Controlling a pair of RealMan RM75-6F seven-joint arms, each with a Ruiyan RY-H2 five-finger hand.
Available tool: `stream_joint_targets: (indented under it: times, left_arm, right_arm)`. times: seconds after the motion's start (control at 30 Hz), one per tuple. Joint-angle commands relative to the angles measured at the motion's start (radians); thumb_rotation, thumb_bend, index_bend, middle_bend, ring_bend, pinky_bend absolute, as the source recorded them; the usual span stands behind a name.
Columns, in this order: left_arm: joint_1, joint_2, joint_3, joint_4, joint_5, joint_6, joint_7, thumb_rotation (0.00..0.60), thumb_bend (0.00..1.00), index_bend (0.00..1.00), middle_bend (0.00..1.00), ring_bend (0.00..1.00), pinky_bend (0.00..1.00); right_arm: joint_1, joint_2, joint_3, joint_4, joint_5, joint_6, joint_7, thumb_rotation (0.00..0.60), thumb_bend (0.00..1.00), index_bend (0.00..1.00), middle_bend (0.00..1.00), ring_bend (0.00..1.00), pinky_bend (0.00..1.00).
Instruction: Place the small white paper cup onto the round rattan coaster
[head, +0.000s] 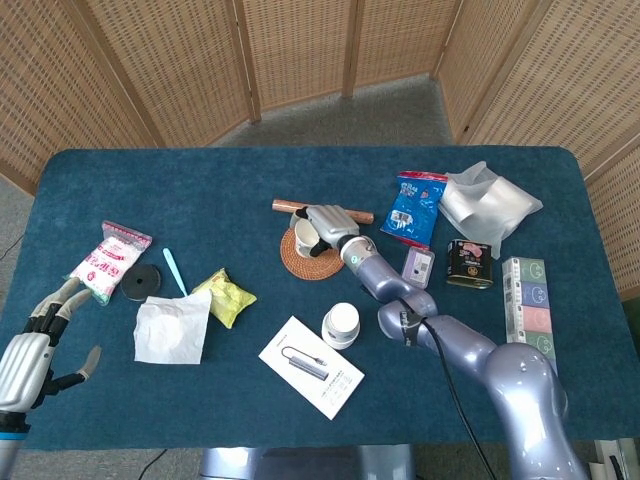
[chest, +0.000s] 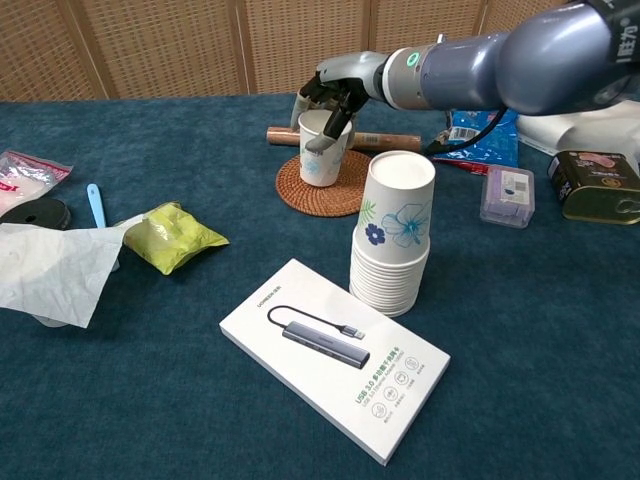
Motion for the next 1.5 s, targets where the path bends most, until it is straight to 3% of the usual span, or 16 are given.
stream_joint_targets:
  times: [0.03, 0.43, 0.67, 1.0, 1.1, 1.33, 1.5]
  left_arm:
    - [-0.001, 0.002, 0.000, -0.001, 0.000, -0.001, 0.002, 0.600, 0.46, 0.09, 0.00, 0.00, 0.00]
    - [-0.002, 0.006, -0.001, -0.010, 0.007, 0.000, 0.010, 0.600, 0.46, 0.10, 0.01, 0.00, 0.00]
    - [-0.002, 0.004, -0.003, -0.012, 0.018, 0.010, 0.012, 0.600, 0.46, 0.10, 0.00, 0.00, 0.00]
    - [-0.005, 0.017, -0.005, -0.035, 0.030, 0.014, 0.020, 0.600, 0.46, 0.10, 0.01, 0.00, 0.00]
    - [-0.005, 0.019, -0.002, -0.045, 0.032, 0.011, 0.019, 0.600, 0.46, 0.10, 0.00, 0.00, 0.00]
    - [-0.009, 0.030, 0.000, -0.068, 0.025, -0.002, 0.029, 0.600, 0.46, 0.09, 0.00, 0.00, 0.00]
    - [-0.017, 0.032, 0.003, -0.081, 0.026, -0.020, 0.034, 0.600, 0.46, 0.09, 0.00, 0.00, 0.00]
  right_arm:
    - [-0.003, 0.005, -0.002, -0.008, 0.000, 0.003, -0.003, 0.600, 0.37, 0.29, 0.29, 0.24, 0.40]
    - [-0.016, 0.040, -0.021, -0.054, -0.021, -0.015, 0.002, 0.599, 0.44, 0.10, 0.19, 0.15, 0.19]
    - [-0.027, 0.068, -0.018, -0.092, -0.031, -0.009, 0.020, 0.538, 0.45, 0.00, 0.11, 0.08, 0.07]
    - [-0.092, 0.160, 0.002, -0.217, -0.029, 0.062, 0.060, 0.536, 0.46, 0.01, 0.10, 0.05, 0.04]
    - [-0.122, 0.203, 0.013, -0.273, -0.028, 0.088, 0.084, 0.581, 0.45, 0.02, 0.10, 0.05, 0.04]
    - [-0.231, 0.323, 0.048, -0.426, -0.027, 0.221, 0.144, 0.600, 0.42, 0.11, 0.12, 0.05, 0.05]
    - [-0.323, 0.410, 0.036, -0.521, -0.027, 0.321, 0.136, 0.600, 0.41, 0.18, 0.13, 0.04, 0.05]
